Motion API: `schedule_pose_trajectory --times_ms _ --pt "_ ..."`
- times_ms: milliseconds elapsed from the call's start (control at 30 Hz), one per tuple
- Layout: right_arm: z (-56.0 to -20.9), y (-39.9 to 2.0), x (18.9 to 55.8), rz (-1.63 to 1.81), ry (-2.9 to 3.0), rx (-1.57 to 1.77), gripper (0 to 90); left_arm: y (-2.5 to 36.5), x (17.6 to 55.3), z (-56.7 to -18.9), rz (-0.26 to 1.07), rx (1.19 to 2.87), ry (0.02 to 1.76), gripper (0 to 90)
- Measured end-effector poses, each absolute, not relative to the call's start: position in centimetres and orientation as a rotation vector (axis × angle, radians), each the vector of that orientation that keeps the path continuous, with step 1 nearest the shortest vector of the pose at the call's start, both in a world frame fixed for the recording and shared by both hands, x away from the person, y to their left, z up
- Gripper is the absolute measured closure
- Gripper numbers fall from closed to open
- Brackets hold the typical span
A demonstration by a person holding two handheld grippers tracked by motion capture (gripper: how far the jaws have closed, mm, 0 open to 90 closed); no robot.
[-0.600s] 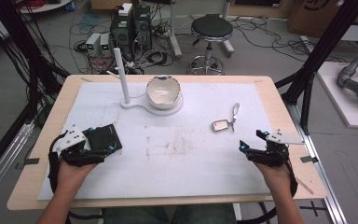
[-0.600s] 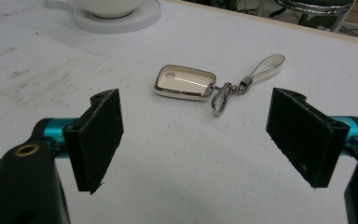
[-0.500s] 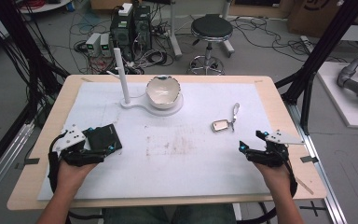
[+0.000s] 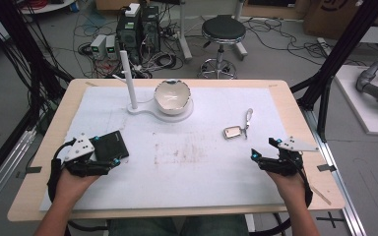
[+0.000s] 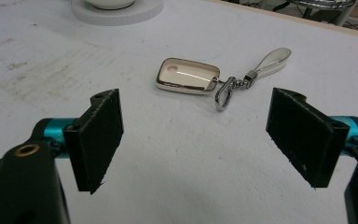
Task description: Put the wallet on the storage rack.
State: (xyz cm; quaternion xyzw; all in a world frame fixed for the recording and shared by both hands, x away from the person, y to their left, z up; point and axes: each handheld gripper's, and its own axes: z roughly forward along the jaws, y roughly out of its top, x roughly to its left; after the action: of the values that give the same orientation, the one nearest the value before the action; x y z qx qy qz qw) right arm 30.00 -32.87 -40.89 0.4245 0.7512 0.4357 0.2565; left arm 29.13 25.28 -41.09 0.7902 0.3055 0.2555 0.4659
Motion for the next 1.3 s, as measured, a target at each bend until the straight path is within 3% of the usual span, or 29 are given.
schedule_pose_trajectory --times_ms 333,667,867,1000,1300 --pt "-41.1 -32.5 30.1 1.176 2.063 1.139 19.1 25.4 30.0 -42.5 0.617 2.118 0.741 30.9" --pt "-41.2 -32.4 30.1 1.182 2.070 1.133 19.0 25.1 30.7 -43.8 0.571 2.234 0.717 45.8" --pt "-41.3 -32.3 30.1 1.184 2.079 1.135 19.0 25.1 30.7 -44.0 0.641 2.271 0.680 58.8" --pt "-41.3 -32.2 30.1 1.182 2.082 1.129 19.1 24.3 30.1 -44.2 0.736 2.328 0.625 60.9" --pt "-41.2 -32.3 30.0 1.181 2.079 1.126 19.1 23.8 29.9 -44.0 0.801 2.393 0.553 66.9"
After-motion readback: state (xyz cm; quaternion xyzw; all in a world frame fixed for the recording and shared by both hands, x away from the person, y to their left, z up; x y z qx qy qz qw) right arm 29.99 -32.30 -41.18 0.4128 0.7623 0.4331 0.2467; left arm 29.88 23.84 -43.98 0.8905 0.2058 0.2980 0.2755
